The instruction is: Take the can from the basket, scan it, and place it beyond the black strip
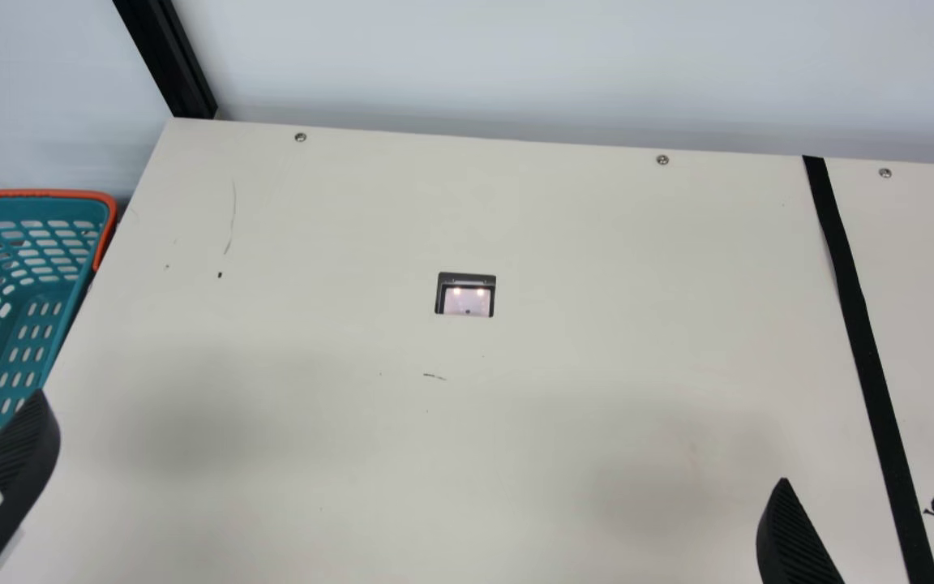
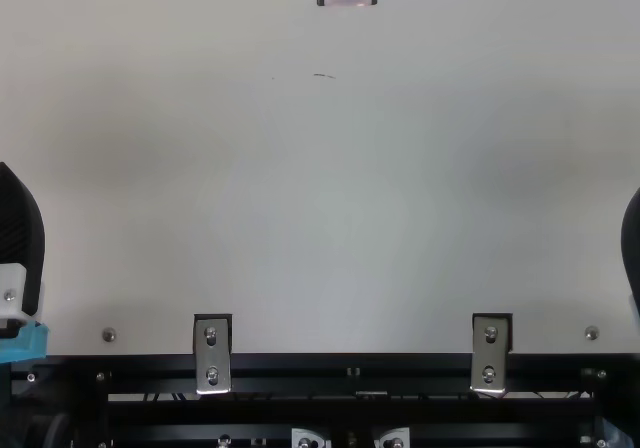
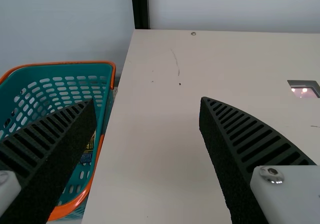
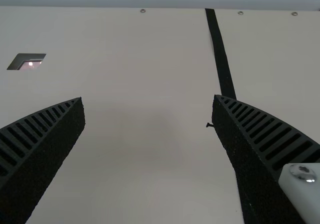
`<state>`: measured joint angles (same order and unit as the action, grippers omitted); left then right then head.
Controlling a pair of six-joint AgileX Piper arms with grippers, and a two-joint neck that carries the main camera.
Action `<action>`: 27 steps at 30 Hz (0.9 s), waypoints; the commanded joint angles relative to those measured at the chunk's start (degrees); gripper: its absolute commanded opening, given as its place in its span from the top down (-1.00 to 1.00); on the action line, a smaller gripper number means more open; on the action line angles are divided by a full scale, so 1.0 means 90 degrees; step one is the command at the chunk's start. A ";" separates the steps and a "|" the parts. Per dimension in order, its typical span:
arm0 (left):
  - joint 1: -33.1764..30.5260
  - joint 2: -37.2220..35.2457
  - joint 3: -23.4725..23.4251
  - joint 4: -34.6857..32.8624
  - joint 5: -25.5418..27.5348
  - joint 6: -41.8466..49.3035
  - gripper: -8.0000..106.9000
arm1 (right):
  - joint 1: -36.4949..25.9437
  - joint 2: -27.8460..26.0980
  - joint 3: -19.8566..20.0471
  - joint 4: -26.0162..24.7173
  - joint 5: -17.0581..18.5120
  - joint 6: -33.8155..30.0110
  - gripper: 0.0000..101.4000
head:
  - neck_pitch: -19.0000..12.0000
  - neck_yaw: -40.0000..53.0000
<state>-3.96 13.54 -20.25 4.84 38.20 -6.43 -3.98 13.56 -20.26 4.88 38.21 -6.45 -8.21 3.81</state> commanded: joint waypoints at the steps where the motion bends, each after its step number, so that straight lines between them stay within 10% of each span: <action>1: 0.0000 0.0000 0.0000 0.0000 0.0000 0.0000 -0.71 | 0.0000 0.0000 0.0000 0.0000 0.0000 0.0000 -1.00 | -0.0031 0.0081; 27: 0.0000 0.0000 0.0000 0.0000 0.0000 0.0000 -0.71 | 0.0000 0.0000 0.0000 0.0006 0.0000 0.0000 -1.00 | -0.0031 0.0081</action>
<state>-3.96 13.54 -20.25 4.84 38.20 -6.43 -3.98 13.56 -20.26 4.93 38.21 -6.45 -8.21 3.81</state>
